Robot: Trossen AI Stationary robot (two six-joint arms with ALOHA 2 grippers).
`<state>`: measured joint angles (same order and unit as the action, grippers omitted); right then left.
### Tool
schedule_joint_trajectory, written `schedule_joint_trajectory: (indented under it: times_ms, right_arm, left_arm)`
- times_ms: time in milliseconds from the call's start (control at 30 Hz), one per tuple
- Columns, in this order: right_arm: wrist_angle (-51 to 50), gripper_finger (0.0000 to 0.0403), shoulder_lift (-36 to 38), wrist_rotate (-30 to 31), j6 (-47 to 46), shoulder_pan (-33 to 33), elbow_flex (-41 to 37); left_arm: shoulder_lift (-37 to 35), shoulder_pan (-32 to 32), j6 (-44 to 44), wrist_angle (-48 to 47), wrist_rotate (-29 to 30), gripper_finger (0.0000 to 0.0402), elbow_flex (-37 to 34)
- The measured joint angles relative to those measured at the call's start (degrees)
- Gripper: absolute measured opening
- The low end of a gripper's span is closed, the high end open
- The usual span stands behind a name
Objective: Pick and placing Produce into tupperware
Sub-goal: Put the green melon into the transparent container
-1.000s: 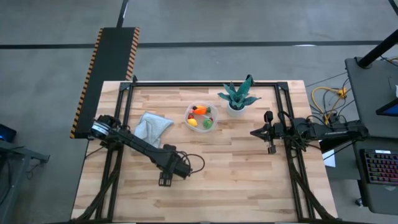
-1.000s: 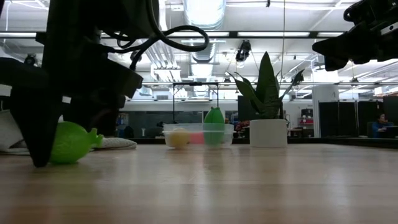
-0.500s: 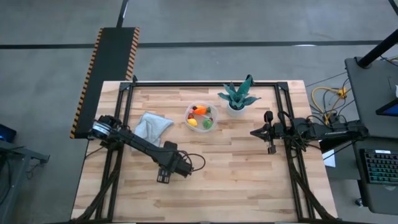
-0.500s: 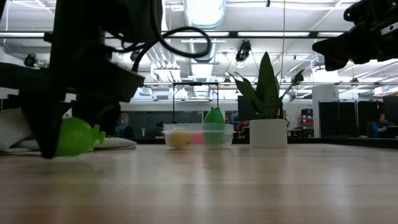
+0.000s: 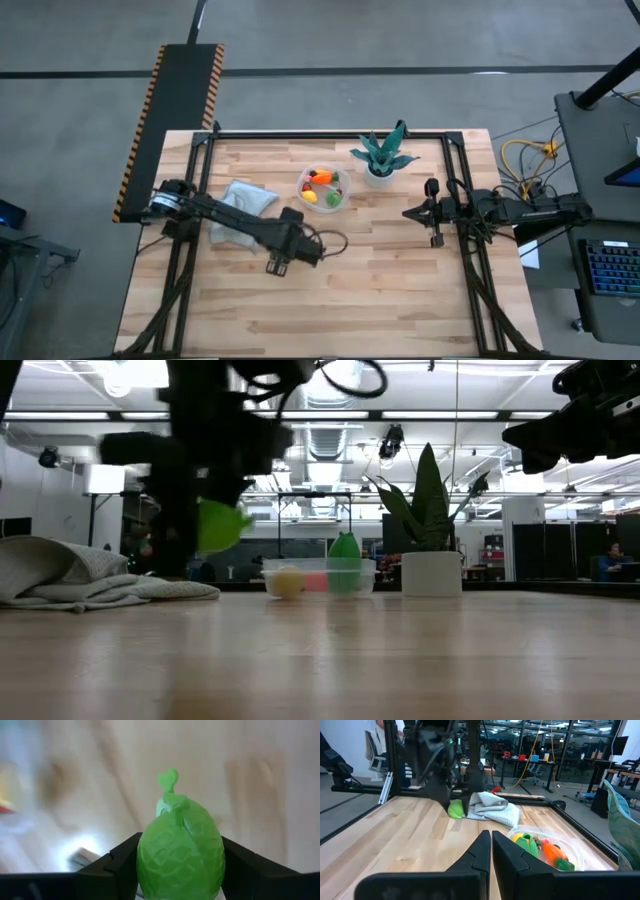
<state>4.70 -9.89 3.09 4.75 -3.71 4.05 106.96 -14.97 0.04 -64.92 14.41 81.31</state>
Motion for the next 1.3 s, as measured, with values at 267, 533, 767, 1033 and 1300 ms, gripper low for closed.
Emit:
schedule_joint_trajectory:
  times_ms: [267,533,767,1033,1300]
  right_arm:
    - [0.01,0.0009,0.00,0.00,-0.02,-0.01,0.00]
    - [-0.04,0.0009,-0.01,0.00,-0.20,0.01,0.00]
    - [-0.59,0.0009,0.00,0.00,-0.24,-0.01,0.00]
    - [-1.63,0.0009,-0.02,0.00,-0.24,-0.01,0.00]
    - [-1.61,0.0009,-0.02,-0.02,-0.24,-0.01,0.00]
  left_arm:
    - [-0.07,7.59,9.47,3.29,8.16,0.0201,6.55]
    - [-0.13,17.53,18.79,11.60,7.16,0.0196,9.65]
    - [-0.15,24.43,21.52,16.02,2.78,0.0198,9.20]
    - [-0.15,27.80,21.87,23.12,1.05,0.0199,9.10]
    - [-0.15,28.77,20.14,24.42,1.03,0.0264,8.93]
